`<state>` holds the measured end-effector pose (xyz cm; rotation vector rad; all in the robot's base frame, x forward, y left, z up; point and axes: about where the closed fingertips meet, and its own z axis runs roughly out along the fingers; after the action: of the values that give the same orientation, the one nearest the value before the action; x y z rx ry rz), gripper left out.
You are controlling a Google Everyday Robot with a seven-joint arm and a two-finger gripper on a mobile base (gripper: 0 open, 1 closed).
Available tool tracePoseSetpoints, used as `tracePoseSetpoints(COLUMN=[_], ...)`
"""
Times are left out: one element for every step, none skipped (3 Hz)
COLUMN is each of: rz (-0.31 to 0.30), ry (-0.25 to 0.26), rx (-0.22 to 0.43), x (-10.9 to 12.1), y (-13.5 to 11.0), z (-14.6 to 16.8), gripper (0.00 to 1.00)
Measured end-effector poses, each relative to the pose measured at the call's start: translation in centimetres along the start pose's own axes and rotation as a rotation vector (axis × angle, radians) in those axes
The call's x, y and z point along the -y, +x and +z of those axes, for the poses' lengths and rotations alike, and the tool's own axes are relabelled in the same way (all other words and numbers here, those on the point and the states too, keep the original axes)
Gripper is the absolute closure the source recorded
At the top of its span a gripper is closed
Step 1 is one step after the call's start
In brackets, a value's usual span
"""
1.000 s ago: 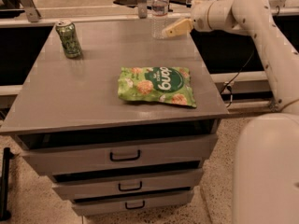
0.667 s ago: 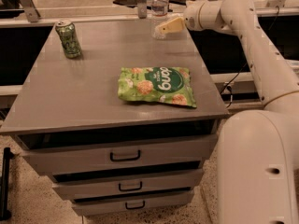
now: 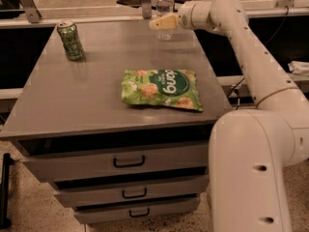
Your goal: Pick water bottle
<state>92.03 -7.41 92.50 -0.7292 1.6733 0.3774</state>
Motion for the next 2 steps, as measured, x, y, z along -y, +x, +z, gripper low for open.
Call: tracePoseSetpoints(rz=[0.038, 0.058], ry=[0.000, 0.005], rx=[-0.002, -0.010], x=[-0.93, -0.78], y=[0.09, 0.88], z=[1.80, 2.73], gripper=[0.00, 0.15])
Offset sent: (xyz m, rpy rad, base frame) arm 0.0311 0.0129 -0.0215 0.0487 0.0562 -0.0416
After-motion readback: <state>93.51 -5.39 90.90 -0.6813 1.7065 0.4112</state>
